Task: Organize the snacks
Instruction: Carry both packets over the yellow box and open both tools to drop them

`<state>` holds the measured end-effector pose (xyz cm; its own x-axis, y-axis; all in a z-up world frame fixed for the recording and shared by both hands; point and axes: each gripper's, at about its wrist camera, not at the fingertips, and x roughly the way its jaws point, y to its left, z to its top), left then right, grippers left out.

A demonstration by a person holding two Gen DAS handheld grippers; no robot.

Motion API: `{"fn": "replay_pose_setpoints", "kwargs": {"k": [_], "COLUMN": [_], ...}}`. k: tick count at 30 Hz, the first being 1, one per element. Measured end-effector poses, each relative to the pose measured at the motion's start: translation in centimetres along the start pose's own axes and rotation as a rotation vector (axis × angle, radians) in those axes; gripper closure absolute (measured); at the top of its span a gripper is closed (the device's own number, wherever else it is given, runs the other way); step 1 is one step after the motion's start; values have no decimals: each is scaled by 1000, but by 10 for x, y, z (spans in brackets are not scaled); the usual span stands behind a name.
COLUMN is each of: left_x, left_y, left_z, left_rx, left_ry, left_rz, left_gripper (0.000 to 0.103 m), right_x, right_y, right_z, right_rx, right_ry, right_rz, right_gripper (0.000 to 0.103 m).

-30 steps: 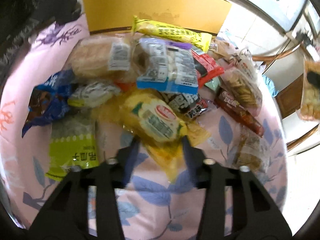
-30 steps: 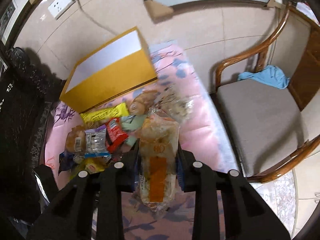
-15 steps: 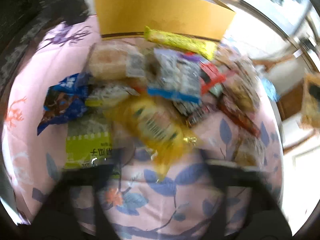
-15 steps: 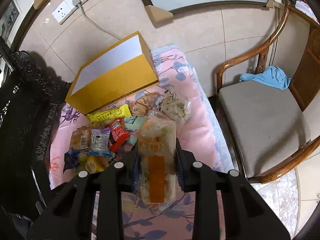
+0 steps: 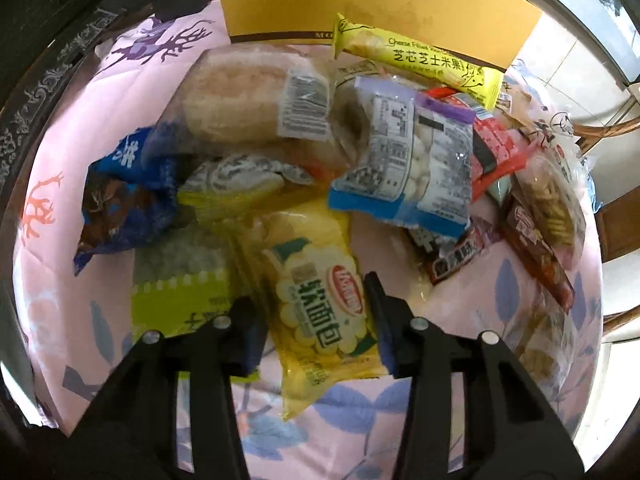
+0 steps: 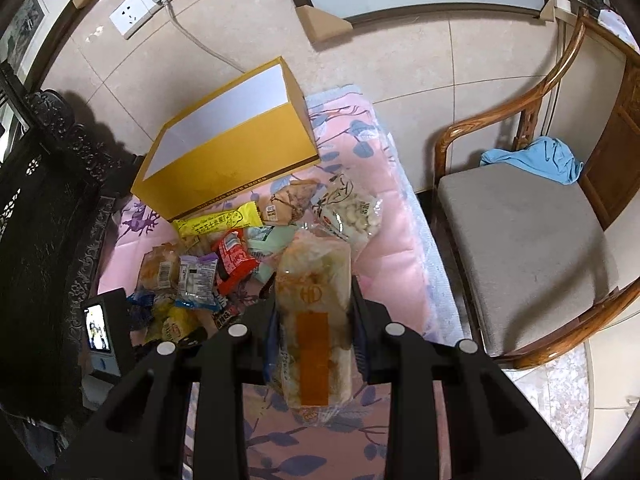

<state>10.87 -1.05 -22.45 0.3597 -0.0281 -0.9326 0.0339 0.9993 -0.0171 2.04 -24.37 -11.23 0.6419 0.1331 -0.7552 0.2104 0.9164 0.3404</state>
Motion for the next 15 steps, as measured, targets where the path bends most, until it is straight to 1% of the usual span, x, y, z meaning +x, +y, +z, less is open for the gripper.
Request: {"fn": "replay_pose_setpoints", "kwargs": {"k": [2,6,8,10,12,15], "left_x": [-8,-39,-54,-71,-85,-117], "left_y": [1,-10,-11,-13,-14,-19], "left_z": [-3,-8,-8,-9,-8,-3], "left_rx": [18,92,84,72,83,113], "left_ry": [-14,-97,-127,-154,-175,-245], "left_rz": [10,36,55,49,38,47], "left_gripper": [60,61,62,62,62,62], "right_x": [-2,-6,-9,-14,-19,-27], "right_y": [2,11,16,22,29,38], "right_z": [1,1,3,5,8,14], "right_rx": [-4,-23,-36,-50,-63,-90], "right_ry": [-1,-4,-10,-24,-33,-57], "right_rz": [6,27,42,56,70,88], "right_gripper": [73,73,73,73,73,73]}}
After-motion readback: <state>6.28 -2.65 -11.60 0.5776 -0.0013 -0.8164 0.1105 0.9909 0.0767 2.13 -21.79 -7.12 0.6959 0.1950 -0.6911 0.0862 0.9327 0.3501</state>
